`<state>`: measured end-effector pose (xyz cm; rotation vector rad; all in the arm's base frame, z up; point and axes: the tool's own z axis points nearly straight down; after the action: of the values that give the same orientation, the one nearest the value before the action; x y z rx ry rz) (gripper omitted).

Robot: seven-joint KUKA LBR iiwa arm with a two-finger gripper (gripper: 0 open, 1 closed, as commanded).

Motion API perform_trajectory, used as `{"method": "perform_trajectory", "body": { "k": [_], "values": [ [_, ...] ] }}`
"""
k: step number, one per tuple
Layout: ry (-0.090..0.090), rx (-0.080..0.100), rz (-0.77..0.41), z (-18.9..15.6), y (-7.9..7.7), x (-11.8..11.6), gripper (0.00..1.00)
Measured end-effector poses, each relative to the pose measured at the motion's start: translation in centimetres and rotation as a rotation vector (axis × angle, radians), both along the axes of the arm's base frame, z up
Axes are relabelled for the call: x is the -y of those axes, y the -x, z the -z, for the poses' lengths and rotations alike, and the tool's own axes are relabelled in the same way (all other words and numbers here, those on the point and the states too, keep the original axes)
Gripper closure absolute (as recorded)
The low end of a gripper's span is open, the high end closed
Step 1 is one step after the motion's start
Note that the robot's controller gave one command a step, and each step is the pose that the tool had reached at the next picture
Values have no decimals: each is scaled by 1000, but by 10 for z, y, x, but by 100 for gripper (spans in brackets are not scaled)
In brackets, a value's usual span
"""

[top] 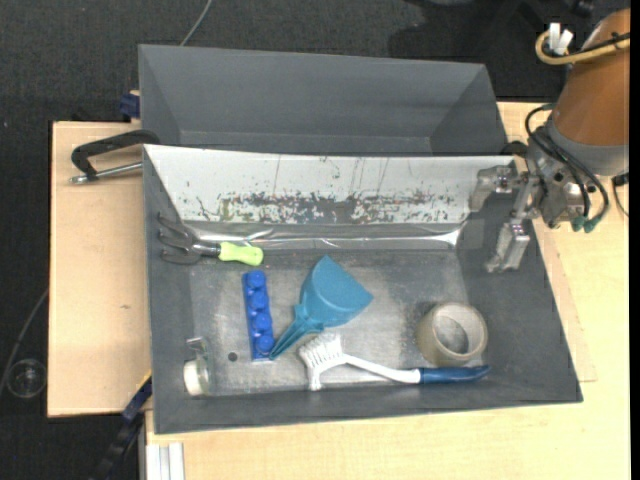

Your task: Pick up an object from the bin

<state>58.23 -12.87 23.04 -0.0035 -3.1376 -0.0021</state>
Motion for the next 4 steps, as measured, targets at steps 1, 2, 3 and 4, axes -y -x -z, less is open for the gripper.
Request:
{"method": "perform_trajectory", "body": {
  "k": [1,2,3,4],
  "values": [
    [2,8,-2,-5,-1,-1,0],
    [1,8,-161,45,19,-1,0],
    [2,11,-422,67,77,-4,0],
    [4,17,-513,112,56,-1,0]
  ]
}}
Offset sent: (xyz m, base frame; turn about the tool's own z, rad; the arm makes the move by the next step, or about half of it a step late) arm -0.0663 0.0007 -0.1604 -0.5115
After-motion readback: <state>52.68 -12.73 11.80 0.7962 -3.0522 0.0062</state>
